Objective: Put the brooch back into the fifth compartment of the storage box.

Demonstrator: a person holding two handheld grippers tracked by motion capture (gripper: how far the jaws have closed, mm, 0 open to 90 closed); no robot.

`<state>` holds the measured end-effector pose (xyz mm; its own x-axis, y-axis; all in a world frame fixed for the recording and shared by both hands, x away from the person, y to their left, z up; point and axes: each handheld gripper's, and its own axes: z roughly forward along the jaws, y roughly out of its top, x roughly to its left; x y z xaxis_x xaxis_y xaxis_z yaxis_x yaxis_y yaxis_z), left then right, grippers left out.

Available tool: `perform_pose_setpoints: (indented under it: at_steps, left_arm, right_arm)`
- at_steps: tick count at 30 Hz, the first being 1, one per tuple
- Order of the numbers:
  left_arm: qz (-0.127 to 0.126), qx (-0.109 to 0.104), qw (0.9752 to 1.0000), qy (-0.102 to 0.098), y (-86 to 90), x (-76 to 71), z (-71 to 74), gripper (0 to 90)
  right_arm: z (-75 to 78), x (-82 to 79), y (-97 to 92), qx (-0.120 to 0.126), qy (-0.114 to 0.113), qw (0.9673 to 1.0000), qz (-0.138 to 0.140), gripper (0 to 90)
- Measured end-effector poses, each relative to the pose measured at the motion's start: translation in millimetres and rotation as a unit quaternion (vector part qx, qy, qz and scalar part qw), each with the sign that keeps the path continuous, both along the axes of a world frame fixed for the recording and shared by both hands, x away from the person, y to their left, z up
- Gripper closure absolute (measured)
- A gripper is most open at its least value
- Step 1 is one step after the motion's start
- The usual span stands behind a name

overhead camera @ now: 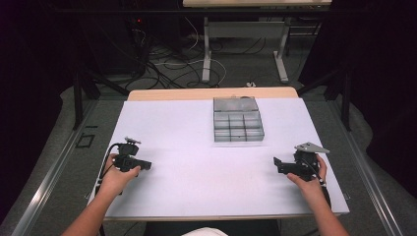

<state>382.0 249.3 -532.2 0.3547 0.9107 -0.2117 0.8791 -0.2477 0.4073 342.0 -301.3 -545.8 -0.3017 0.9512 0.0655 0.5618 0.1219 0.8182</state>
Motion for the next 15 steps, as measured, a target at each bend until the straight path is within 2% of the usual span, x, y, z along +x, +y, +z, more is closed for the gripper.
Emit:
perform_pose_setpoints:
  at_steps: [5, 6, 15]
  left_arm:
    - [0.002, 0.011, 0.9999, 0.001, -3.0, 0.5, -1.3, 73.1]
    - [0.001, 0.013, 0.9999, 0.006, -3.1, 0.8, -0.4, 73.1]
    - [0.016, 0.025, 0.9996, 0.002, -7.5, 0.1, -1.0, 75.6]
  right_arm:
    - [-0.2, 0.1, -0.2, -0.002, -0.001, 1.0000, 0.001, 2.2]
    - [-0.3, 0.1, -0.2, -0.002, -0.001, 1.0000, 0.002, 2.2]
    - [-1.3, 0.8, -0.8, -0.003, 0.000, 1.0000, 0.001, 2.4]
